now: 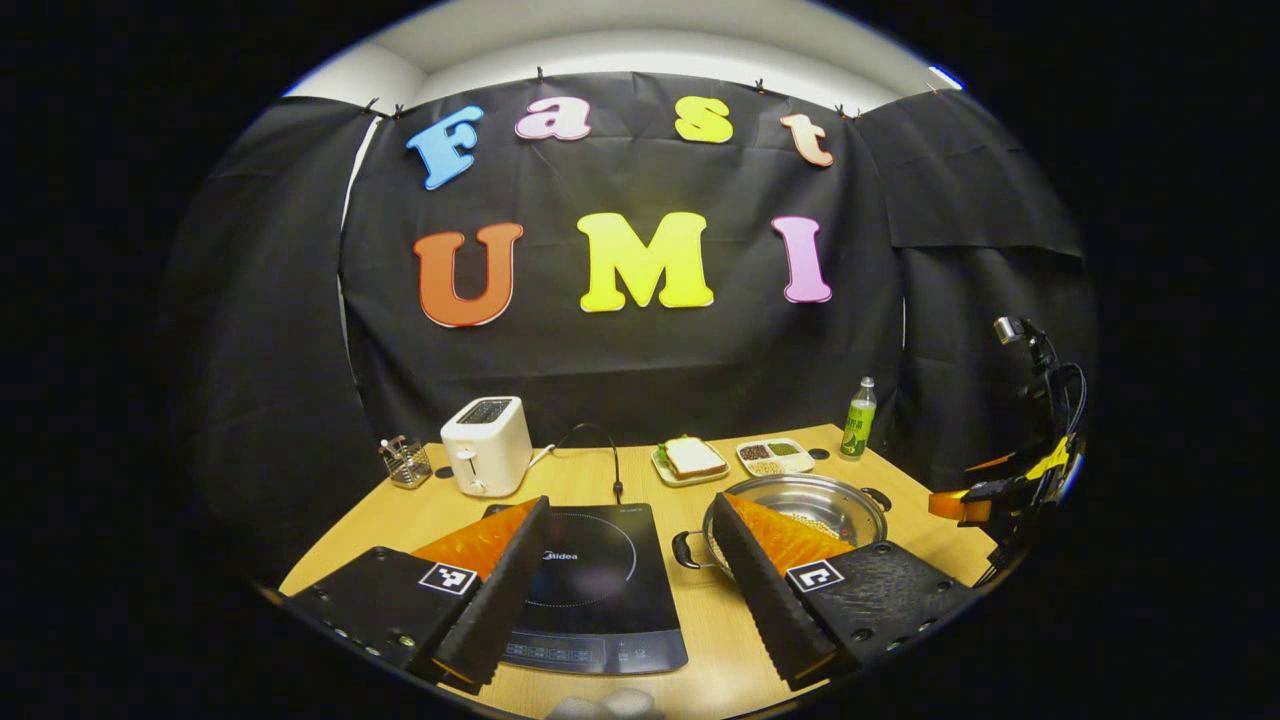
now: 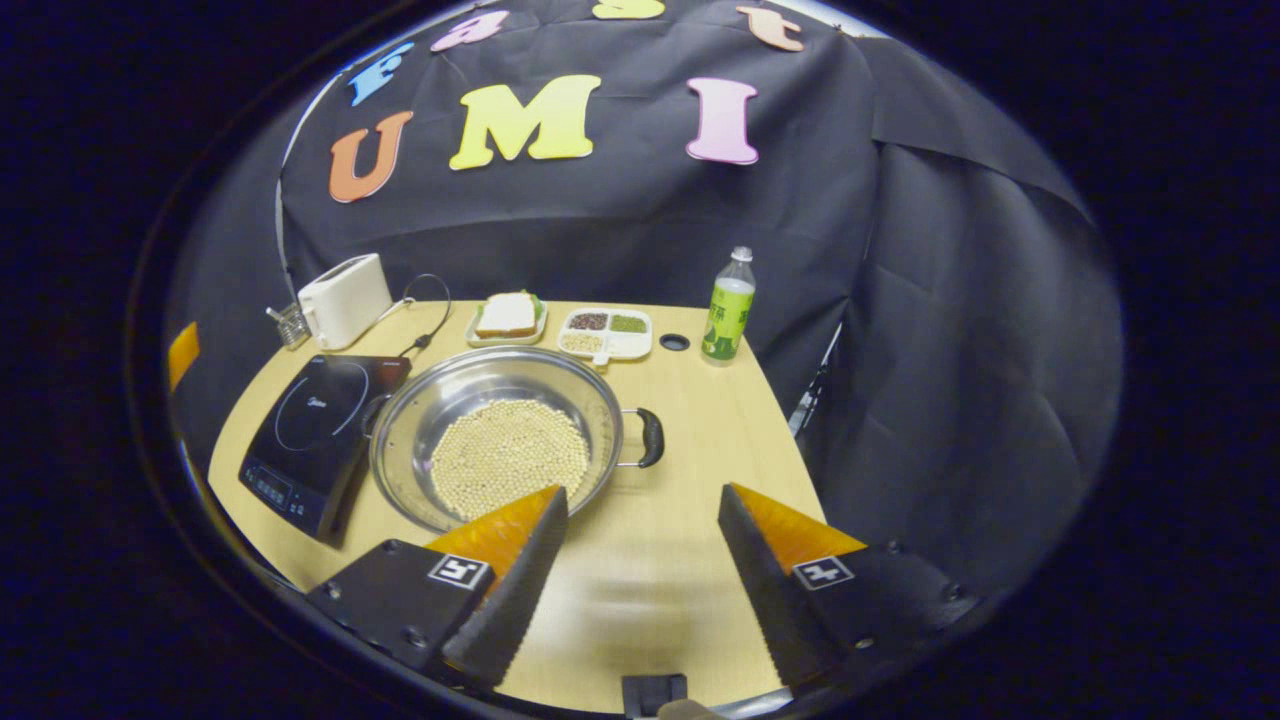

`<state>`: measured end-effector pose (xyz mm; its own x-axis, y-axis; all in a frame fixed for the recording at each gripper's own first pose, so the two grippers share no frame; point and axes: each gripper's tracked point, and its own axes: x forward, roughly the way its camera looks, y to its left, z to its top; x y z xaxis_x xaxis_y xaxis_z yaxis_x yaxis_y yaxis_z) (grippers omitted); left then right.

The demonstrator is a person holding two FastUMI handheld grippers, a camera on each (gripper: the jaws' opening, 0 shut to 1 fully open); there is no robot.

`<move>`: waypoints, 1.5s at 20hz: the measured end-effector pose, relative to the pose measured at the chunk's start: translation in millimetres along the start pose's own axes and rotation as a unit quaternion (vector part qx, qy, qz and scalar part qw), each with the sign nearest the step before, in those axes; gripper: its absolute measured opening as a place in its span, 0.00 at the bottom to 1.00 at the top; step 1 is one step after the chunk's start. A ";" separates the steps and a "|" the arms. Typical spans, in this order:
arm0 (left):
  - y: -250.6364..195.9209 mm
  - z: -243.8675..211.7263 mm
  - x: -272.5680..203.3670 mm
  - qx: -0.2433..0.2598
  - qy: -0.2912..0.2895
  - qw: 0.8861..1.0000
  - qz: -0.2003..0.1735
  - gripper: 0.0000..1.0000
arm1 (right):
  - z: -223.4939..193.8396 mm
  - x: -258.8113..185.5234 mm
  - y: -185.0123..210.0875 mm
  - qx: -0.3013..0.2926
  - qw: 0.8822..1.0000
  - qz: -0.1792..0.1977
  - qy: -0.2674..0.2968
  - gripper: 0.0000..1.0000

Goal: First push the handle of the pot to place it horizontally, then grasp the pot with both hands and set it on the induction cooktop.

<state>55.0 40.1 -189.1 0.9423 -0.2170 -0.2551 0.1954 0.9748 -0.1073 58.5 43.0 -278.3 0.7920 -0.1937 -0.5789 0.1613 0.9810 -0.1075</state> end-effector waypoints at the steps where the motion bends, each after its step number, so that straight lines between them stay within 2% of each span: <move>1: -6.0 -5.5 7.8 -0.007 0.007 1.000 -0.005 0.96 | 0.8 2.0 2.0 0.000 1.000 0.004 0.005 1.00; 3: -20.9 -20.4 23.9 -0.019 0.030 0.999 -0.014 0.96 | 3.3 14.7 1.5 0.004 1.000 0.010 0.009 1.00; 11: -58.7 -100.2 107.3 -0.029 0.136 0.990 0.010 0.96 | 7.7 106.3 -6.2 -0.010 0.997 0.053 0.062 1.00; 19: -55.3 -159.3 170.7 -0.027 0.205 0.978 0.038 0.96 | 4.7 171.9 -2.0 -0.041 0.991 0.081 0.103 1.00; 24: -60.5 -157.5 185.7 -0.008 0.206 0.978 0.038 0.98 | 2.1 190.3 3.7 -0.046 0.988 0.093 0.117 1.00; 30: -70.5 -163.6 190.3 -0.021 0.223 0.974 0.038 0.98 | -4.4 198.7 12.1 -0.041 0.984 0.109 0.134 1.00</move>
<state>176.0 -78.4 -387.2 0.7399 -0.1535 -0.6549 0.1088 0.9881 -0.1087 215.2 16.4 -398.2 0.6173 0.0200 -0.7865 -0.0515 0.9986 -0.0149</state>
